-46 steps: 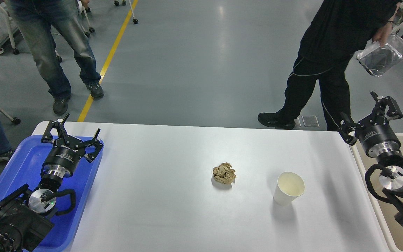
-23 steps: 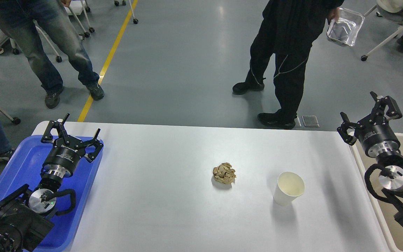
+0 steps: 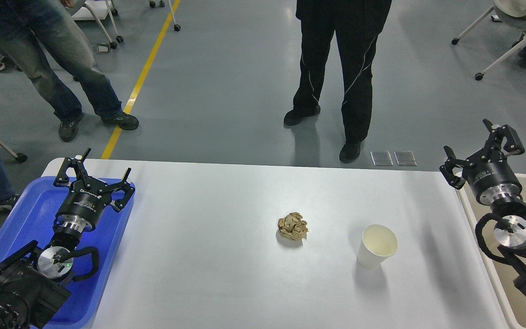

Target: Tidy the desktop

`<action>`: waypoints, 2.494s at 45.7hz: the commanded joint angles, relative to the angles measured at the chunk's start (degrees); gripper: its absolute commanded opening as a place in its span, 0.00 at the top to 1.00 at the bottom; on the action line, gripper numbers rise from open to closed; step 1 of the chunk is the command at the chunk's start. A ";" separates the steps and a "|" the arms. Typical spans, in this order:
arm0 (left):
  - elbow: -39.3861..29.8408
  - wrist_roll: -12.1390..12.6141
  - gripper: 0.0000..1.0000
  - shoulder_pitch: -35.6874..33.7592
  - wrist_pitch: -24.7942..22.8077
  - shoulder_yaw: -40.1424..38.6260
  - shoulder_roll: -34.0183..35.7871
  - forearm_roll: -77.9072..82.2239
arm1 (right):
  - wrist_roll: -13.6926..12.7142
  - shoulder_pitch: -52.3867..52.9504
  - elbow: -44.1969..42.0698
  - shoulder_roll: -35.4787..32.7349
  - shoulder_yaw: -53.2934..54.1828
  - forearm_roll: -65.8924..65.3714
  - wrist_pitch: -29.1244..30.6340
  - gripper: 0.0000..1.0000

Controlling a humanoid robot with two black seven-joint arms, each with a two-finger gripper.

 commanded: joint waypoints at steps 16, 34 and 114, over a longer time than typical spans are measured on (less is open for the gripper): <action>0.01 -0.02 0.00 0.00 0.00 0.00 0.07 0.00 | -0.14 0.54 0.82 -4.82 -1.07 -0.01 0.08 0.00; 0.01 -0.02 0.00 0.00 0.00 0.00 -0.02 0.00 | -0.14 8.53 1.79 -15.54 -14.51 -0.10 0.60 0.00; 0.01 -0.02 0.00 0.00 0.00 0.00 -0.02 0.00 | -0.49 36.67 25.44 -22.58 -57.50 -82.10 21.08 0.00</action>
